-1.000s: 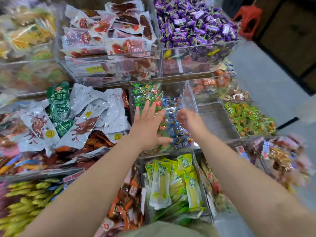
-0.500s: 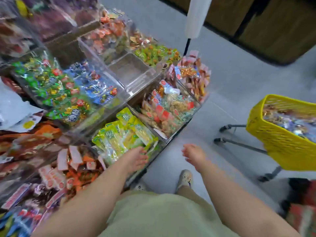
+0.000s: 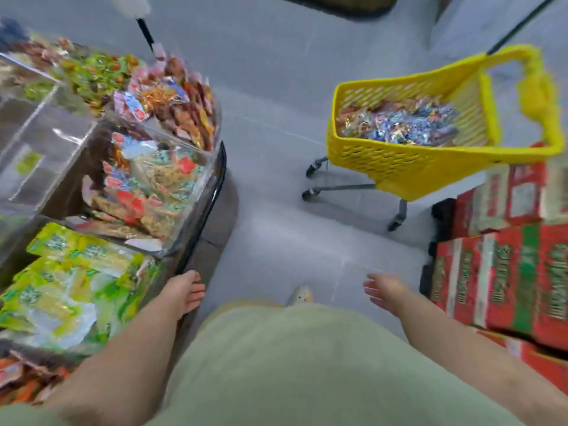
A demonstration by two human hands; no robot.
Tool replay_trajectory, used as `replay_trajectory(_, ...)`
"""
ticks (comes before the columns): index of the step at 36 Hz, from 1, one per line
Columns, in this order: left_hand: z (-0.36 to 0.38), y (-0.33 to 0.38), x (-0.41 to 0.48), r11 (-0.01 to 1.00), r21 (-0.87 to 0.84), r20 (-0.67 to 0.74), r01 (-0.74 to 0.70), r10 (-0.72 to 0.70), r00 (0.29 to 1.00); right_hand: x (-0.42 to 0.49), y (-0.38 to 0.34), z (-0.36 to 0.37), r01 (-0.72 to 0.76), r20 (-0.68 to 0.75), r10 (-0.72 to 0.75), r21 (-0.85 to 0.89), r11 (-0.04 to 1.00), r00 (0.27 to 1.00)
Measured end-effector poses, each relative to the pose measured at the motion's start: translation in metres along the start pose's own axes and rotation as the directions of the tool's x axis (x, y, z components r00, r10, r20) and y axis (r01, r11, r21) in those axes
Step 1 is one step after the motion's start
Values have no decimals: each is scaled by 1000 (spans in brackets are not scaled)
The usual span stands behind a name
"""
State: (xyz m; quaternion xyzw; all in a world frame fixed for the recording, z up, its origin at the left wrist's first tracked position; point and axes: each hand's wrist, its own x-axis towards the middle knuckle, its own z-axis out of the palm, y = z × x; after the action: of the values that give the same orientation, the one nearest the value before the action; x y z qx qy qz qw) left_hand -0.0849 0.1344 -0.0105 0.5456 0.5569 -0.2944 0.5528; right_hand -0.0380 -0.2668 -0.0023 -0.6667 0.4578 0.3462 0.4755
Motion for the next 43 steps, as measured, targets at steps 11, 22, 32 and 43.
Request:
replay_trajectory(11, 109, 95, 3, 933, 347, 98, -91, 61, 993, 32, -22, -57, -114, 3, 114, 49, 992, 994)
replay_trajectory(22, 180, 267, 52, 884, 444, 141, -147, 93, 986, 81, -128, -59, -129, -29, 134, 127, 983, 991)
replay_trajectory(32, 240, 411, 63, 793, 538, 184, -285, 219, 958, 112, -280, -68, 0, -76, 19, 240, 971, 997)
replay_trajectory(43, 317, 434, 84, 798, 582, 164, -156, 72, 984, 175, -391, -92, 93, 32, -93, 12, 996, 995)
